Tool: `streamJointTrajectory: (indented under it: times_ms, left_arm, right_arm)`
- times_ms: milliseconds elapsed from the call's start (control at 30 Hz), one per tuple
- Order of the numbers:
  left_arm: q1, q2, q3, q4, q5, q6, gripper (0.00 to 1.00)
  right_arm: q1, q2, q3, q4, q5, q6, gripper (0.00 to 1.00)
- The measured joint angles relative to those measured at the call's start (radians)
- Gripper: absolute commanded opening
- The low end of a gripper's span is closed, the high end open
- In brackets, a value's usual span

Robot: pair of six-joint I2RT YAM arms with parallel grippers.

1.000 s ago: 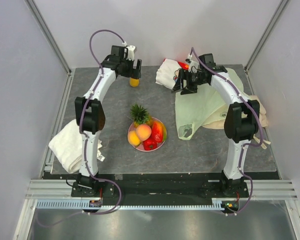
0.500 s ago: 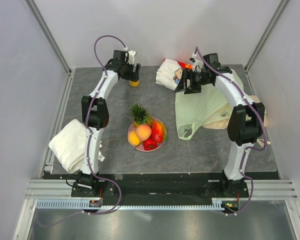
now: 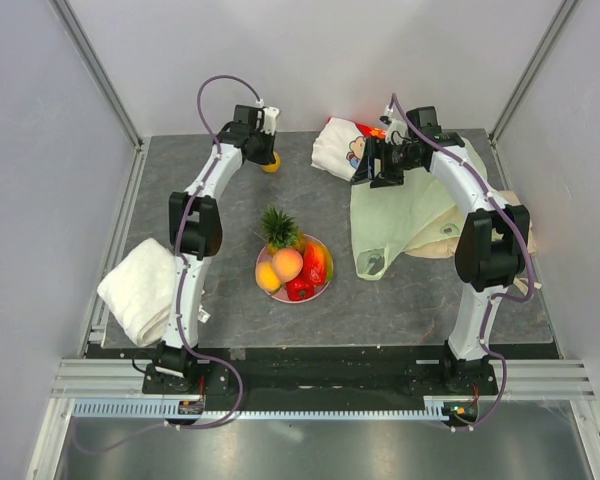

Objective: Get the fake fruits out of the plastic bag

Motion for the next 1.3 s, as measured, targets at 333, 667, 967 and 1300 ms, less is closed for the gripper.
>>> streamJointTrajectory:
  times_ms: [333, 667, 967, 1300]
  left_arm:
    - [0.002, -0.335, -0.177, -0.085, 0.061, 0.004, 0.02]
    - [-0.137, -1.17, -0.466, -0.241, 0.393, 0.076, 0.03]
    - [-0.462, -1.129, -0.779, -0.507, 0.295, 0.295, 0.06]
    - [-0.565, -1.028, -0.745, -0.545, 0.115, 0.391, 0.12]
  right_arm:
    - [-0.019, 0.0, 0.0, -0.001, 0.007, -0.027, 0.82]
    - [-0.031, -0.056, -0.034, -0.006, 0.048, -0.079, 0.82]
    - [-0.034, -0.142, -0.097, -0.008, 0.04, -0.098, 0.82]
    - [-0.036, -0.223, -0.291, 0.044, -0.145, 0.004, 0.98]
